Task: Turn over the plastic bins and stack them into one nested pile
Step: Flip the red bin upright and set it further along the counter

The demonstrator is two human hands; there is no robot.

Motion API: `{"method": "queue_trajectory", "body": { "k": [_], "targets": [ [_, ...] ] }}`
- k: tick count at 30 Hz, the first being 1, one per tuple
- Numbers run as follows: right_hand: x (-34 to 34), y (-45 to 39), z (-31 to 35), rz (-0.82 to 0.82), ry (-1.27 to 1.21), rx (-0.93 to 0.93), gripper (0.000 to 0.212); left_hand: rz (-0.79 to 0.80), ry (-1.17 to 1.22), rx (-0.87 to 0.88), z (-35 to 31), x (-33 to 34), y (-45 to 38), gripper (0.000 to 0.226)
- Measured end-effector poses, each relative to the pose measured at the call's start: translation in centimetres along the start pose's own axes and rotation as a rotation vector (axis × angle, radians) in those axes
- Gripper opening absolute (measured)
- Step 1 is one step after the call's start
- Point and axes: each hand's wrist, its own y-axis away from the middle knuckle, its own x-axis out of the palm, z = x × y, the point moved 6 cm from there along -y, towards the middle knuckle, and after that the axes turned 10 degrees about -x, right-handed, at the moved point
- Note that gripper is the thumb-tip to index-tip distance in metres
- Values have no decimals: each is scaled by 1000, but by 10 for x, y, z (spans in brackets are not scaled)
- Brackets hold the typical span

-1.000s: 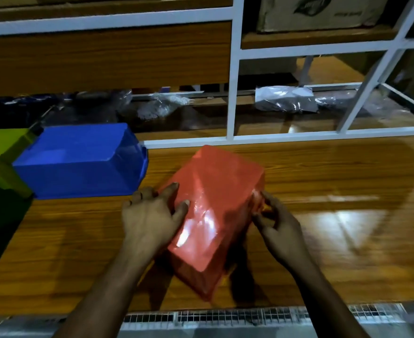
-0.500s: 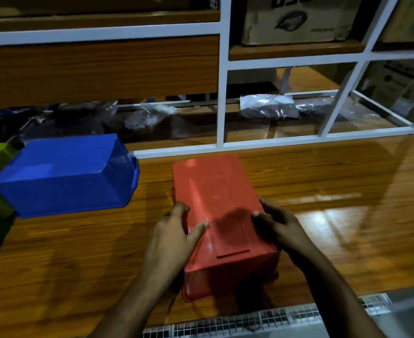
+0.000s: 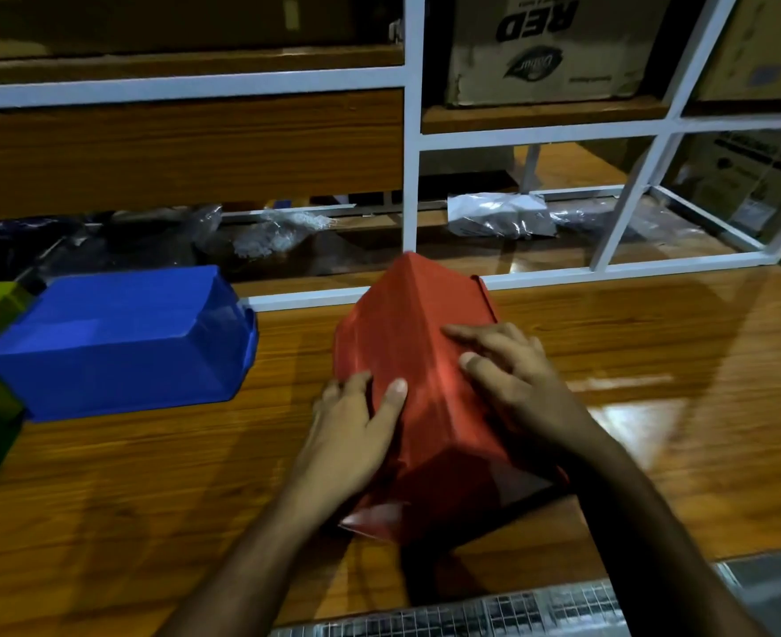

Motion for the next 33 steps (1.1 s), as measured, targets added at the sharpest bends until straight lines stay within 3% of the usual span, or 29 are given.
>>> {"method": "queue_trajectory", "body": {
  "k": [3,5,7,9,11,13,15,19,24,27,29,33],
  "targets": [
    [15,-4,13,104,147,-88,59,9,159,-8,-13,-9,0,96],
    [16,-6,23,129,117,-155,58,20,192,-17,-14,-13,-2,104],
    [14,-7,24,141,106,-198,57,39,242,-30,-11,-19,-4,98],
    [3,-4,13,71,177,-101,59,78,317,-28,-8,-25,-8,84],
    [-10,3,-3,0,197,126,59,119,419,-22,-4,-31,-10,78],
    [-11,9,-16,-10,-49,304,49,127,490,-2,-2,-33,-10,70],
    [-3,11,-18,-25,-383,346,34,114,530,31,0,-31,-7,61],
    [7,12,-16,-122,-573,320,21,124,585,36,12,-20,-3,51],
    [9,12,-18,-159,-565,312,15,5,433,76,16,-23,-1,34],
    [12,10,-20,-172,-611,300,39,-172,178,184,1,-38,-3,28],
    [16,6,-12,-174,-610,256,39,-217,138,281,-18,-47,1,26],
    [39,2,14,13,-551,160,46,-288,110,296,-39,-52,7,29]
  ]
}}
